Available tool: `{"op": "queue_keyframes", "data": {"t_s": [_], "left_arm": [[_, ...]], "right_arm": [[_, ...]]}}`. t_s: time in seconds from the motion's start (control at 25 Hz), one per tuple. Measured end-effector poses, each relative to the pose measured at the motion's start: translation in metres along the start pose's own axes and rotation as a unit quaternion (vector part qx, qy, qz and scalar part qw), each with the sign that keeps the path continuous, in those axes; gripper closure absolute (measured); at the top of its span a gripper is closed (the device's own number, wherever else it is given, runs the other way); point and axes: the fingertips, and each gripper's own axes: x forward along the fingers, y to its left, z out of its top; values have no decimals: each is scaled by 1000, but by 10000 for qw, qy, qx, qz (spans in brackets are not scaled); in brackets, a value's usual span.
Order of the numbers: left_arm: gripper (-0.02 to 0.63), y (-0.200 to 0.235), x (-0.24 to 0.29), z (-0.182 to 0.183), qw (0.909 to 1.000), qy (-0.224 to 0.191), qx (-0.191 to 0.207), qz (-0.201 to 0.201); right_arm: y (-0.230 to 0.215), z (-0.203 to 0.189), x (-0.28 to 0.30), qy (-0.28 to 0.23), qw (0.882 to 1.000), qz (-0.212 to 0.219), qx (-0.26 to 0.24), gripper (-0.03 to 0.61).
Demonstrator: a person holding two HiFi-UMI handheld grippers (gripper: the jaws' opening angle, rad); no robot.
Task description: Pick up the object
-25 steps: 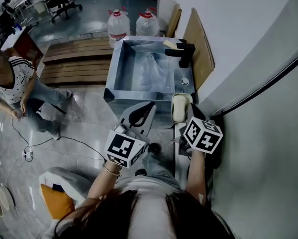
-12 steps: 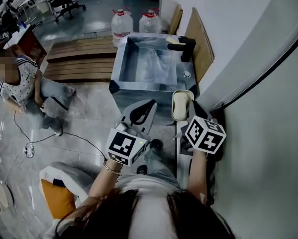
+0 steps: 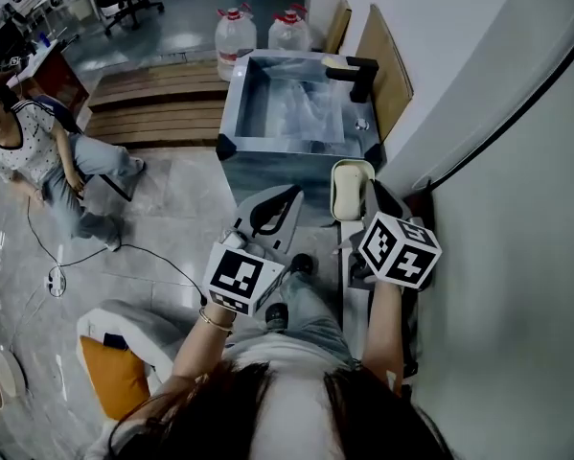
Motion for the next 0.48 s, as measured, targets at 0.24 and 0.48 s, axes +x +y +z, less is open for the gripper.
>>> {"op": "queue_keyframes", "data": {"t_s": [0.24, 0.48], "left_arm": [[604, -2, -11, -3, 9999, -38, -118, 3], [604, -4, -12, -2, 9997, -93, -205, 20]], "right_arm": [[14, -4, -14, -38, 10000, 46, 10, 545], [21, 0, -28, -147, 9998, 95, 3, 545]]}}
